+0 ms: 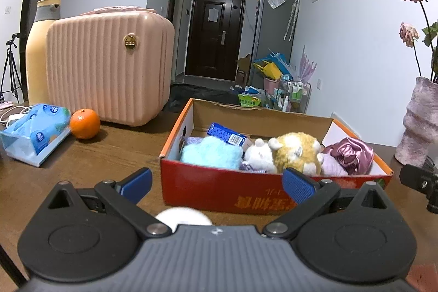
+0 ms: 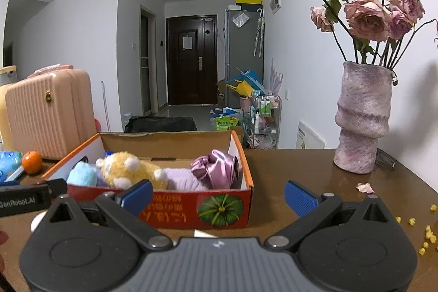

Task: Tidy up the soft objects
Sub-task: 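Withdraw both open tools from the box back toward the table, then grasp the iridescent plastic bag with the right tool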

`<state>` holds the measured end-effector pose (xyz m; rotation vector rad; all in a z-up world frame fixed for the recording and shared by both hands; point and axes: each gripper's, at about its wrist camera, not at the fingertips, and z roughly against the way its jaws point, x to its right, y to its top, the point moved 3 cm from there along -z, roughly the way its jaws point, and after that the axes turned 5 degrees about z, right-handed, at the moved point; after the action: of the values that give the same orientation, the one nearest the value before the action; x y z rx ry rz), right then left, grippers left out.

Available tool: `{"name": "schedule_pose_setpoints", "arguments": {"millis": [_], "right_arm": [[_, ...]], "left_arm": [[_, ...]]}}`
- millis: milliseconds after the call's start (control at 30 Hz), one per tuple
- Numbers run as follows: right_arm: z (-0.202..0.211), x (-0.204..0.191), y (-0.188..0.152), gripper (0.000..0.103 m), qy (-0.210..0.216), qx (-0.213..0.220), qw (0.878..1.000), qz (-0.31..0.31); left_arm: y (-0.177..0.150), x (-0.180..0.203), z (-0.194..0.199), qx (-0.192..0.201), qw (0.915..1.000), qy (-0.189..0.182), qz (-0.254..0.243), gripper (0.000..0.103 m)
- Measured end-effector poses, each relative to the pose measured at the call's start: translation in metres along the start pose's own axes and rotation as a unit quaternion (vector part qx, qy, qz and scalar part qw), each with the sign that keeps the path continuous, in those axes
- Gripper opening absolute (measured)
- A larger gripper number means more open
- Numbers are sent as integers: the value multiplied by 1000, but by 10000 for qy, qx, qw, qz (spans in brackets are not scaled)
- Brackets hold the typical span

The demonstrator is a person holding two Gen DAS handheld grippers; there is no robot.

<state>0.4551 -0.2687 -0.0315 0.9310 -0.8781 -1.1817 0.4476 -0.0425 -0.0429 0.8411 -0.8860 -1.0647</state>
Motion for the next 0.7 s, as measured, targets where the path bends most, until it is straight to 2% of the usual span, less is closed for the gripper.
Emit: {"name": "schedule_pose_setpoints", "arguments": {"millis": [700], "right_arm": [[71, -32, -44, 103, -154, -72, 9989, 436]], "left_arm": [[-24, -22, 64, -58, 9998, -109, -176, 103]]}}
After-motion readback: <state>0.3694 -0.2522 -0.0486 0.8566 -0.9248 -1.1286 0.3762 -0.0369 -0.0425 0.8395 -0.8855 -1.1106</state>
